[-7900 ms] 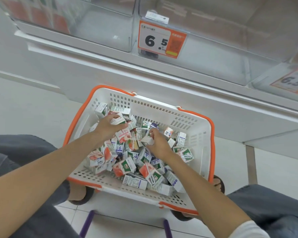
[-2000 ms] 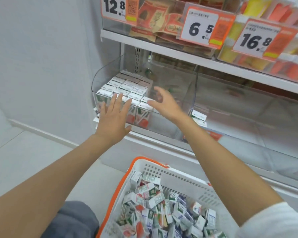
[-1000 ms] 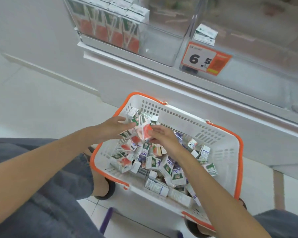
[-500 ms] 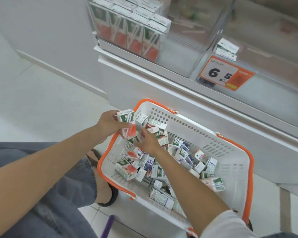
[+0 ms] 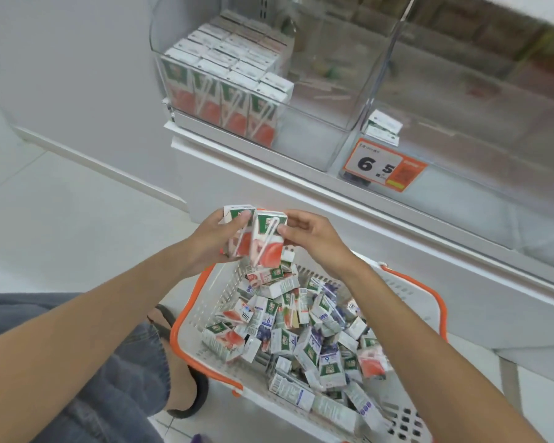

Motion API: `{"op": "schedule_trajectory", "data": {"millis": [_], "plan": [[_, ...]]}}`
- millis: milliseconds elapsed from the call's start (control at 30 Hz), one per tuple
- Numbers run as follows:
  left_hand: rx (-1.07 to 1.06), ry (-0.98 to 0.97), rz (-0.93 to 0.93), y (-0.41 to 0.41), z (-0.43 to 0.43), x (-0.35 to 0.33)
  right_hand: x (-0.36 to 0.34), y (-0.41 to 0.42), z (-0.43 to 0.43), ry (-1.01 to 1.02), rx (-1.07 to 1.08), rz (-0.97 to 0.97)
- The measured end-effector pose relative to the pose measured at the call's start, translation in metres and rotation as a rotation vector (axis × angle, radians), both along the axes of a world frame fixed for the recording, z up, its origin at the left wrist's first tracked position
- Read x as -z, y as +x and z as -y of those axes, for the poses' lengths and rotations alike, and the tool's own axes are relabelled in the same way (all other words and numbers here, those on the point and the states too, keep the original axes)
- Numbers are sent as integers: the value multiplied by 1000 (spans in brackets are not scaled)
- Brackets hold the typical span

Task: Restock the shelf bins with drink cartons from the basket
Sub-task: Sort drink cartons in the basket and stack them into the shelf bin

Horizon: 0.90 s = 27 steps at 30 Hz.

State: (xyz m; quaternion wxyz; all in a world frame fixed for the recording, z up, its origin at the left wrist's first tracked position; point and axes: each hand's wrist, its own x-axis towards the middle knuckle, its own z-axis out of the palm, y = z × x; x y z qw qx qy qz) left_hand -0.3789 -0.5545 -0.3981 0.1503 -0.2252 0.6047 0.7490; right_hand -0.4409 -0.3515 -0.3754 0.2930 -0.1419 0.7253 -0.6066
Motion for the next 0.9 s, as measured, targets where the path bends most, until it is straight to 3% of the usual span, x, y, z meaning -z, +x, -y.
{"op": "schedule_trajectory", "data": {"millis": [133,233,300,433,533,633,700,800,900], "plan": [[170,-11,-93,-2,-15,-24,-26,7,10,-25,13,37],[234,-83,-152,-3,-14,-45,-48,2,12,36,-100,62],[283,-142,-234,-8,-11,-65,-68,-4,18,47,-167,8],[211,-279,-438,-38,6,-114,-119,-32,33,-13,-77,-201],[183,-607,-614,-71,25,-145,-156,-63,41,-65,108,-383],[207,-1219,-699,-108,50,-152,-178,-101,52,-51,292,-602],[324,-1534,-635,-129,66,-144,-178,-132,63,18,390,-677],[413,-1706,-559,-146,81,-120,-167,-170,79,198,484,-684],[325,-1751,-643,-150,85,-104,-147,-192,91,276,330,-554]]}}
